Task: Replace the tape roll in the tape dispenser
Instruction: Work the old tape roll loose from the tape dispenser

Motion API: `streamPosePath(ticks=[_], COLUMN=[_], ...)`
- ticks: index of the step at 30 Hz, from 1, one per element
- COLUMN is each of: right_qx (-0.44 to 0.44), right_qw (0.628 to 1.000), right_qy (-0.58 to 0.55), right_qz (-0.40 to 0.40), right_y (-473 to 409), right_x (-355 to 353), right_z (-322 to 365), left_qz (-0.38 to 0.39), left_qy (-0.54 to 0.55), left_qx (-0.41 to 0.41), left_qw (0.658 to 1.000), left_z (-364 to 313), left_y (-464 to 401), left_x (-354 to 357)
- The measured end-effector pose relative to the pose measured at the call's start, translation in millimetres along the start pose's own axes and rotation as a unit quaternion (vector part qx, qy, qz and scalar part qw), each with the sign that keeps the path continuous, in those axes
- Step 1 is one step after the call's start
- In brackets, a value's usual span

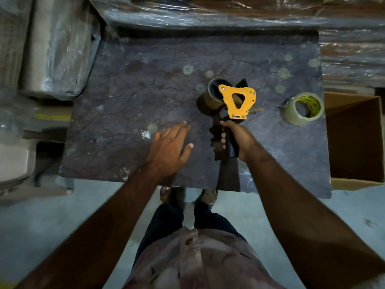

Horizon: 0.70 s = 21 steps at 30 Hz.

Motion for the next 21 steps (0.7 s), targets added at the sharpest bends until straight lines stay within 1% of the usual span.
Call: streamPosePath(ticks=[2, 6, 9, 11, 13, 14, 15, 17, 18, 19, 21], right_qx=[0.001, -0.001, 0.012, 0.026, 0.028, 0.029, 0.033, 0.042, 0.044, 0.044, 0.043], right_qw=[0.999, 0.989, 0.965, 0.938, 0.909, 0.893, 0.876, 0.843, 0.830, 0.820, 0.804], right_qy=[-0.037, -0.146, -0.242, -0.305, -0.350, -0.368, -0.384, -0.407, -0.411, -0.412, -0.414], right_qz=[0.009, 0.029, 0.099, 0.161, 0.223, 0.257, 0.291, 0.350, 0.375, 0.394, 0.425], right_y=[6.6, 26.4, 45.7, 60.5, 76.0, 84.6, 93.2, 112.0, 121.3, 129.7, 144.9], right_x=[2.0, 10.1, 27.7, 43.0, 57.5, 64.9, 72.3, 86.1, 92.3, 98.3, 110.0], right_z=[6.9, 16.2, 19.0, 22.5, 28.3, 32.1, 36.2, 46.2, 52.0, 57.4, 67.1], left_qz=[-0.009, -0.039, -0.054, -0.037, -0.009, 0.016, 0.053, 0.135, 0.164, 0.184, 0.212], left_qy=[0.005, 0.025, 0.046, 0.078, 0.143, 0.203, 0.276, 0.433, 0.486, 0.521, 0.579], left_qx=[0.002, 0.023, 0.025, 0.008, -0.014, -0.034, -0.065, -0.131, -0.155, -0.166, -0.160], left_qw=[1.000, 0.999, 0.997, 0.996, 0.990, 0.978, 0.957, 0.881, 0.844, 0.817, 0.771], left_z=[1.9, 5.5, 4.8, 6.3, 11.5, 14.6, 17.9, 21.6, 22.7, 23.1, 21.4], left_y=[0.2, 0.1, -2.1, -9.9, -23.1, -29.7, -35.8, -40.6, -41.6, -42.8, -44.9], left_x=[-3.1, -10.5, -17.5, -22.3, -26.8, -29.9, -32.7, -39.5, -45.1, -52.8, -69.9])
Point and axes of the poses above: each hand's wrist, its own y-axis away from the middle knuckle, its own x-axis out of the palm, z = x × y, the point moved 7 cm from there along -y, towards the middle knuckle, and after that the axes turned 15 degrees about -x, right-handed, at the moved point
